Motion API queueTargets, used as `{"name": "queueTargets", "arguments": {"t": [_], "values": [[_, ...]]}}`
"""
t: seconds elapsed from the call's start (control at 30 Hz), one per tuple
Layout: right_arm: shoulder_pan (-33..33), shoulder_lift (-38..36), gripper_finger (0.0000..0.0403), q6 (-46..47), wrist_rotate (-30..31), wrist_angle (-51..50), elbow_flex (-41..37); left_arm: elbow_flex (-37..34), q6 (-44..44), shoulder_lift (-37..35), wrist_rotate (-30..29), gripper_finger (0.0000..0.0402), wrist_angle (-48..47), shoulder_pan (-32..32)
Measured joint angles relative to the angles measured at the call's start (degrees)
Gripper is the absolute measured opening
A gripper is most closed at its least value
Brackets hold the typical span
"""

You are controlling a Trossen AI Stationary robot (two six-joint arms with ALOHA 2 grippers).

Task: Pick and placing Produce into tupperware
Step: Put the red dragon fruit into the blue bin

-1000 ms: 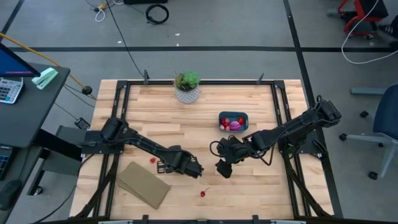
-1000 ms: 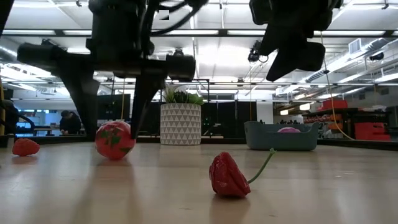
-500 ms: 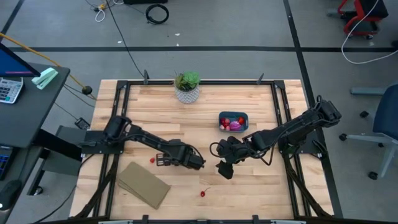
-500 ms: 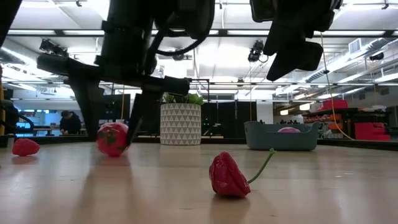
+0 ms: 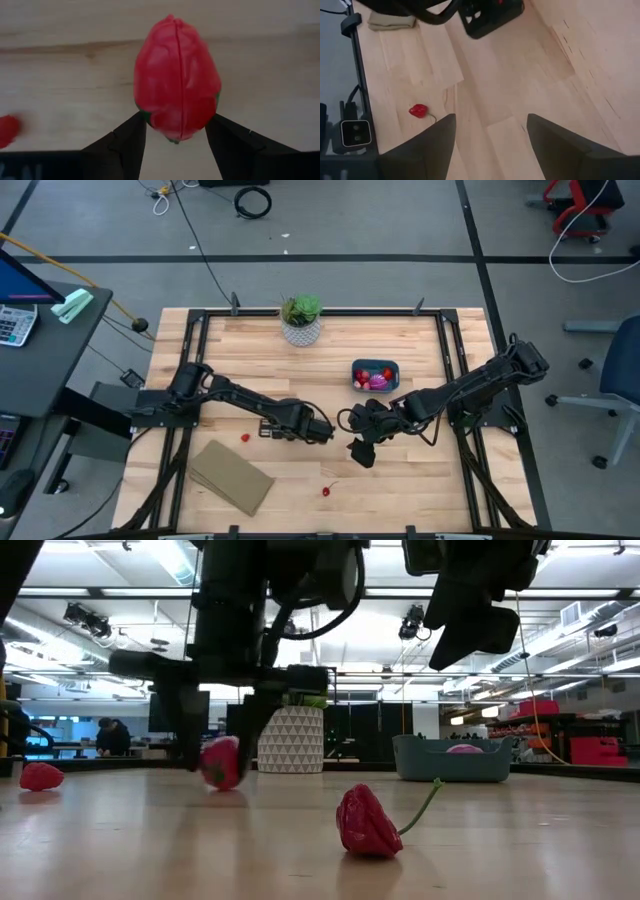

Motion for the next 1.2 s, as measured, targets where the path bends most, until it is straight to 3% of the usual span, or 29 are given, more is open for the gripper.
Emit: {"name": "queueTargets", "arguments": {"t": [0.3,0.43,0.67,0.93,1.2], "values": [[0.0,0.0,0.0254,0.02,-0.09,-0.11,0.0,0.0,3.96,-0.09,-0.05,0.0174,8.45,0.02],[-0.02,0.0,0.0253,0.21,-3.16,-0.62,0.0,0.0,7.29,-0.09,-0.93,0.0159,11.98,0.0],[0.07,0.0,0.0245,1.25,-6.22,-8.68,0.02,0.0,10.57,-0.13,-1.11,0.0147,12.65,0.02],[0.0,0.0,0.0242,1.63,-5.75,-10.23,0.02,0.0,20.57,-0.16,-2.91,0.0193,12.71,1.77],[0.0,0.0,0.024,1.52,-4.75,-10.23,0.01,-0.02,40.63,-0.18,-5.15,0.0265,14.89,2.54]]}}
